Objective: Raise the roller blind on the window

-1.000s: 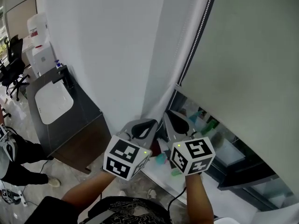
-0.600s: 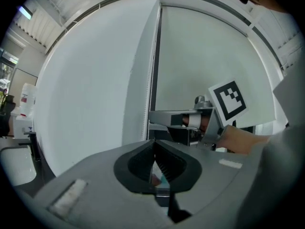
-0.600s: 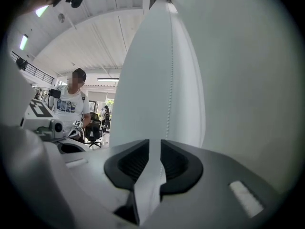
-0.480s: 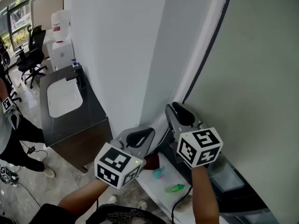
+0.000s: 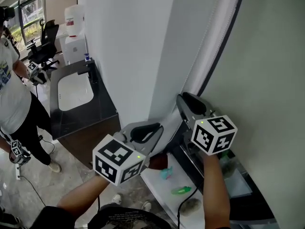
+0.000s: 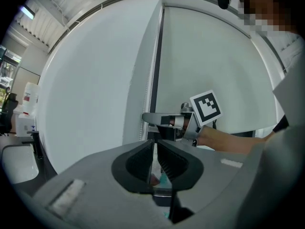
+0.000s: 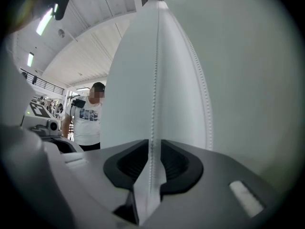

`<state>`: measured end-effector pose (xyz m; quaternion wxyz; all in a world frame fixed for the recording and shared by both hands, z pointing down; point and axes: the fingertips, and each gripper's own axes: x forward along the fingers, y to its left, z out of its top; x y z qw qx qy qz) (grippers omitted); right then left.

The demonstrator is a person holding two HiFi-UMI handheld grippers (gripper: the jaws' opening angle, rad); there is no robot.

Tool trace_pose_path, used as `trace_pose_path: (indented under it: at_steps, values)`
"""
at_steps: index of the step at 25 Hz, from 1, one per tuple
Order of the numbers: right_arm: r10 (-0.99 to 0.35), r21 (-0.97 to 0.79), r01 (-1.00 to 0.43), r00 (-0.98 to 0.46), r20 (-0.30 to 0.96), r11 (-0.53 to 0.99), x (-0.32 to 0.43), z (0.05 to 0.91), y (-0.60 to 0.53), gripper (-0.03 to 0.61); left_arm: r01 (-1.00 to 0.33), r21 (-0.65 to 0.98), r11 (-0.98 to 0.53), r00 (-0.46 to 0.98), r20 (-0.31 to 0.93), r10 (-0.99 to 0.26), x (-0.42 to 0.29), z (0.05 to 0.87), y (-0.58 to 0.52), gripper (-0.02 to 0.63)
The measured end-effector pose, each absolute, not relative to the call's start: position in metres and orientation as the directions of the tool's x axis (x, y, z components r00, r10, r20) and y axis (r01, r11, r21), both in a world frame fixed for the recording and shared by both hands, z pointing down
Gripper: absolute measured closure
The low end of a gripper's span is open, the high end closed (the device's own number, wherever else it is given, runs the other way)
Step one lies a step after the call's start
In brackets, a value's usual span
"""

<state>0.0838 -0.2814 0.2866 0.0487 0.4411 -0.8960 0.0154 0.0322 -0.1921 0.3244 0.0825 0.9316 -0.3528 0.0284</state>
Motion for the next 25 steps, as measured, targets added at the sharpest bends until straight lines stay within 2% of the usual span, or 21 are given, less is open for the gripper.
trace_pose_path:
  at_steps: [8,9,10,14,16,17,25]
  values:
    - [-0.761,0.061,-0.76,-0.641,0.101,0.648,0.066,0.29,-0.273,0.502,-0.658,0.121,-0.744,0.753,0.085,-0.652,0.024,0.312,-0.19,0.572]
    - [-0.757,0.063,-0.755,-0.646,0.1,0.653,0.064,0.29,-0.273,0.516,-0.652,0.117,-0.75,0.759,0.083,-0.646,0.026,0.31,-0.19,0.573]
    - [-0.754,0.07,-0.752,-0.649,0.101,0.656,0.063,0.29,-0.273,0.557,-0.645,0.113,-0.756,0.764,0.08,-0.64,0.028,0.309,-0.191,0.572]
    - [-0.761,0.066,-0.759,-0.64,0.107,0.648,0.062,0.292,-0.27,0.558,-0.62,0.105,-0.777,0.784,0.072,-0.616,0.039,0.298,-0.197,0.572]
    - [-0.771,0.056,-0.771,-0.626,0.117,0.634,0.067,0.297,-0.259,0.558,-0.596,0.105,-0.796,0.803,0.081,-0.591,0.047,0.291,-0.2,0.515]
    - [-0.779,0.063,-0.778,-0.615,0.121,0.625,0.07,0.301,-0.252,0.558,-0.587,0.099,-0.803,0.809,0.081,-0.582,0.052,0.286,-0.2,0.506]
    - [-0.833,0.067,-0.831,-0.545,0.092,0.551,0.093,0.298,-0.206,0.558,-0.542,0.046,-0.839,0.84,0.031,-0.541,0.088,0.244,-0.207,0.505]
